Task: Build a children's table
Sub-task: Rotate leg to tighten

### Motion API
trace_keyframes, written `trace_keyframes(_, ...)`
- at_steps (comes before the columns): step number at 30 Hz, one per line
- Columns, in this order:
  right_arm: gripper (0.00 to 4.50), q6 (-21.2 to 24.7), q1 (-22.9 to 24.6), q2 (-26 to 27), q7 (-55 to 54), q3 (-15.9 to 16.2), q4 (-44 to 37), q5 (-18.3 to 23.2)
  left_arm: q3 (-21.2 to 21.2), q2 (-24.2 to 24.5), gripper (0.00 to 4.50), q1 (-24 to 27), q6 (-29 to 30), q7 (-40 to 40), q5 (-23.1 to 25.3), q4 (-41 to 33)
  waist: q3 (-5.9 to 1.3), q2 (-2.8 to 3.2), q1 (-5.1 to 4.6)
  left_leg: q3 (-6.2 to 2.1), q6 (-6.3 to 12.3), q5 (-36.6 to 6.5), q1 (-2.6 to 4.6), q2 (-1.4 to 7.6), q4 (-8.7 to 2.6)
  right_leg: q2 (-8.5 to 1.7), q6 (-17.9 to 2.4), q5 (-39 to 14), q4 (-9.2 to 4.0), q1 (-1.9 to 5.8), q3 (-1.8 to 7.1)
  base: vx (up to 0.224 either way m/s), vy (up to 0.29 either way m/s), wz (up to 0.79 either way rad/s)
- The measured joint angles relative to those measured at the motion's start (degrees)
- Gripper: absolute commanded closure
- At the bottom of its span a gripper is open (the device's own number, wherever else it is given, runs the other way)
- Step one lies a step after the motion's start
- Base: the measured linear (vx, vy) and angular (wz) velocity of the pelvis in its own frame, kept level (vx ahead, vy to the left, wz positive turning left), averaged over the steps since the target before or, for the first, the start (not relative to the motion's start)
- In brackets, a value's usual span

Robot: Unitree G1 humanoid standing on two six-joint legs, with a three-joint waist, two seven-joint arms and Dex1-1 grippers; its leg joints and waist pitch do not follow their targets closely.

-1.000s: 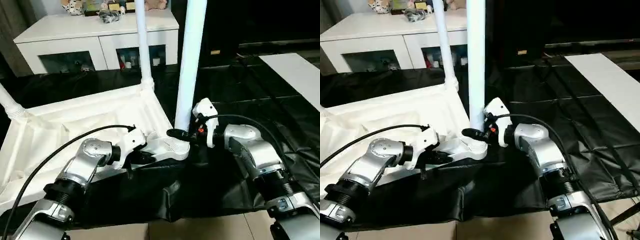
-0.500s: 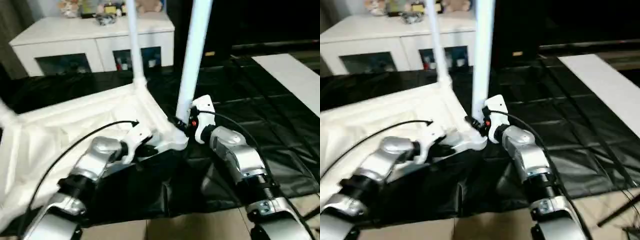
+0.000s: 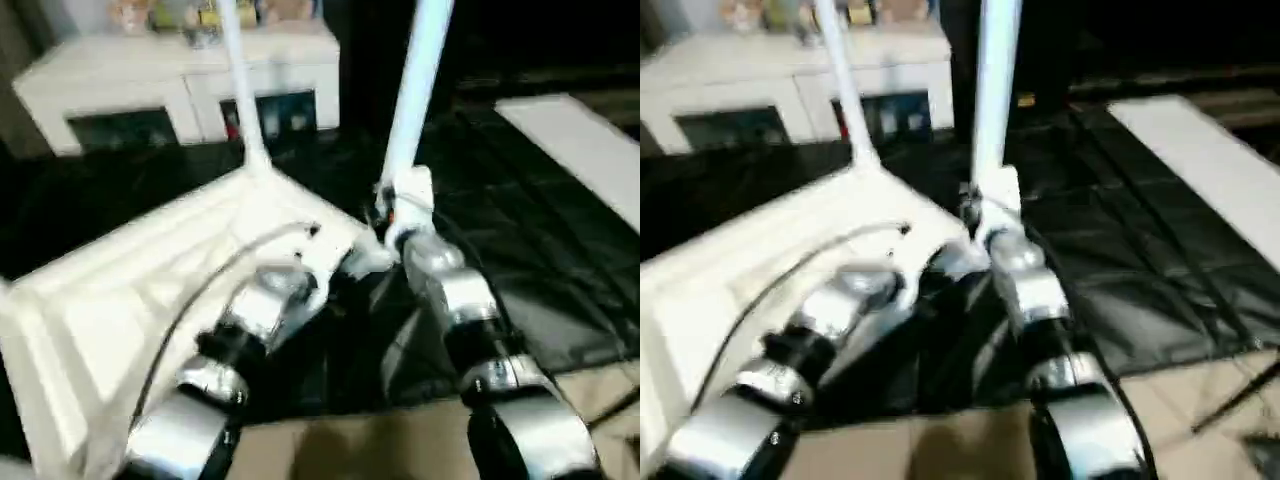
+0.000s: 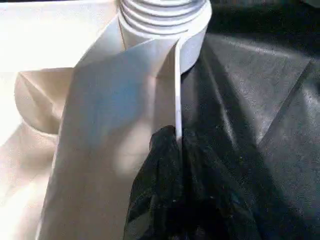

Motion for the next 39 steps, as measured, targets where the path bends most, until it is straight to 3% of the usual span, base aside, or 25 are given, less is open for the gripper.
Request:
trace_keyframes(3, 2.67, -0.99, -0.69, 0.54, -0.57, -0.14, 1.76, -0.16, 0.15, 0.16, 4.5, 0.0, 0.36, 0.01, 0.0, 0.17, -0.03, -0.11, -1.19, 0.47, 0.06, -0.04, 0.23, -0.02, -0.16, -0.05, -0.17, 0.91, -0.39, 0.32, 0.38, 0.0, 0.0, 0.0)
trace_keyframes(9, 2.67, -1.67, -2.01, 1.04, -1.06, -0.47, 3.79, -0.21, 0.24, 0.5, 4.5, -0.01, 0.35, 0.35, 0.03, 0.1, -0.02, -0.26, -1.42, 0.51, 0.05, -0.04, 0.13, -0.02, -0.71, -0.05, -0.11, 0.87, -0.52, 0.13, 0.34, 0.0, 0.0, 0.0)
trace_keyframes(18, 2.67, -3.9, -4.14, 0.97, 2.05, -1.04, 6.87, -0.64, 0.15, 1.74, 4.5, -0.01, 0.07, -0.4, 0.01, -0.36, 0.31, 0.13, -2.81, 0.35, 0.04, -0.05, -0.08, 0.1, -0.93, -0.53, 0.08, 0.76, -1.1, 0.23, -0.79, 0.0, 0.0, 0.0)
trace_keyframes(19, 2.11, -3.9, -4.32, 0.82, 2.68, -1.06, 6.98, -0.64, 0.12, 2.02, 4.5, -0.01, -0.18, -0.79, 0.0, -0.38, 0.34, 0.17, -2.91, 0.35, 0.04, -0.05, -0.12, 0.1, -1.13, -0.53, 0.11, 0.74, -1.32, 0.25, -0.86, 0.0, 0.0, 0.0)
trace_keyframes(23, 1.88, -2.57, -4.19, 0.79, 5.87, -1.21, 8.36, 0.73, 0.16, 3.2, 4.5, -0.01, -1.27, -1.29, 0.02, -0.63, 0.65, 0.24, -3.46, 0.36, 0.04, -0.05, -0.36, 0.06, -1.49, -0.54, 0.12, 0.74, -1.63, 0.08, -0.89, 0.0, 0.0, 0.0)
trace_keyframes(25, 1.71, -1.67, -4.16, 0.11, 7.29, -1.74, 8.48, 1.3, 0.17, 3.83, 4.5, -0.09, -1.71, -1.48, 0.01, -1.29, 0.91, 0.43, -3.7, 0.35, 0.04, -0.05, -0.88, 0.06, -1.49, -0.56, 0.12, 0.74, -1.6, -0.36, -0.87, 0.0, 0.0, 0.0)
trace_keyframes(28, 1.35, -0.57, -4.21, -0.79, 9.81, -2.05, 7.25, 1.57, 0.17, 4.41, 4.5, -0.34, -2.53, -1.9, 0.01, -1.53, 0.93, 0.45, -3.54, 0.48, 0.06, 0.0, -1.83, 0.06, -1.34, -0.57, -0.16, 1.8, -1.44, -0.9, -0.59, 0.0, 0.0, 0.0)
trace_keyframes(34, 0.86, 1.73, -4.17, -2.48, 13.28, -2.08, 4.4, 2.42, 0.14, 5.12, 4.5, -0.54, -4.14, -2.81, 0.01, -1.8, 0.95, 0.42, -2.73, 0.92, 0.22, 0.31, -2.05, 0.2, -1.03, -0.76, -0.53, 4.01, -0.5, -1.41, -0.31, 0.0, 0.0, 0.0)
trace_keyframes(37, 1.28, 1.67, -3.79, -3.07, 15.17, -2.39, 3.22, 3.4, 0.14, 5.33, 4.5, -0.94, -4.52, -2.93, 0.0, -1.99, 0.91, 0.47, -2.17, 1.04, -0.01, 1.0, -2.27, 0.44, -0.92, -0.76, -0.23, 5.45, -0.18, -1.69, -0.31, 0.019, -0.012, 0.02)
trace_keyframes(39, 1.24, 1.73, -3.11, -3.6, 16.27, -2.74, 1.99, 3.81, 0.14, 5.37, 4.5, -1.15, -4.92, -3.33, -0.01, -2.04, 0.82, 0.59, -1.34, 1.16, 0.46, 1.29, -2.4, 0.69, -0.9, -0.71, 0.13, 5.29, 0.23, -1.93, -0.35, 0.061, -0.035, 0.05)
